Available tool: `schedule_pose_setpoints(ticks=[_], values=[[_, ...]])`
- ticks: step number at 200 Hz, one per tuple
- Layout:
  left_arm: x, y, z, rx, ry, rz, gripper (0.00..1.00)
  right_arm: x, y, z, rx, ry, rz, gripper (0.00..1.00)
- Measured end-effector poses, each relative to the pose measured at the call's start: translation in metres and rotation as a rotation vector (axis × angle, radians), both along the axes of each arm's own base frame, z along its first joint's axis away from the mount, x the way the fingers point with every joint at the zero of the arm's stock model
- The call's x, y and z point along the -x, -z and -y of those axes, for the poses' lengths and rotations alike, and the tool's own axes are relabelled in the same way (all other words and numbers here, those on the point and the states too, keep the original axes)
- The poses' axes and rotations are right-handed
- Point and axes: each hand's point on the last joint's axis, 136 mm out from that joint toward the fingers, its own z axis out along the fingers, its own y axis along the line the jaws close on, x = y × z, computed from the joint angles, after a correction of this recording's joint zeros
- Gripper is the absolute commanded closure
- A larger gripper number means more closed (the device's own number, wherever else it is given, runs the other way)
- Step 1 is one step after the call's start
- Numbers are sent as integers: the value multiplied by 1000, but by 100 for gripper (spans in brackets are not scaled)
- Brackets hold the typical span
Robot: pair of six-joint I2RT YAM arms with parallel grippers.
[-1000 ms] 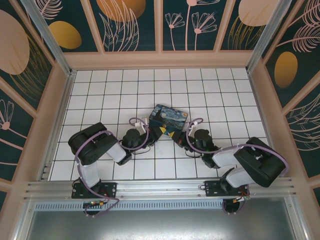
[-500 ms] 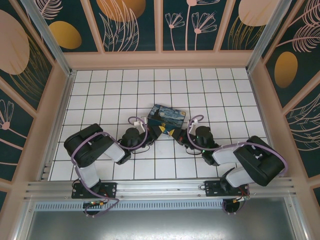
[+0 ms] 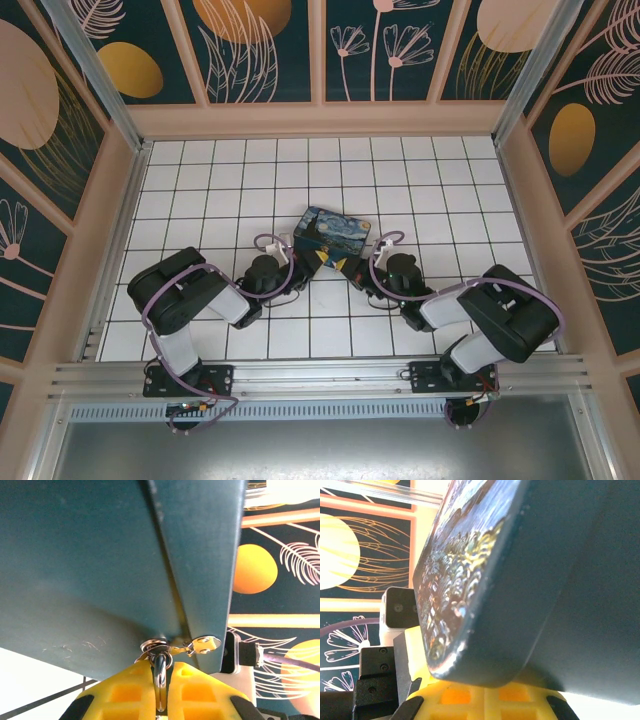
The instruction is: Unlock a padlock with a key
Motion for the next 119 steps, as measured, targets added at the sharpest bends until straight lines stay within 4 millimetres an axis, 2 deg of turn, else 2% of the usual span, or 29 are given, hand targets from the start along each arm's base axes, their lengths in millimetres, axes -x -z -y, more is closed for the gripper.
schedule_pose_setpoints(ticks=[56, 119], values=[[-5, -14, -1, 100, -32, -39, 100, -7, -14, 1, -59, 26, 20, 100], [-6, -13, -3, 80, -43, -35, 100, -9, -15, -1, -68, 24, 12, 100]])
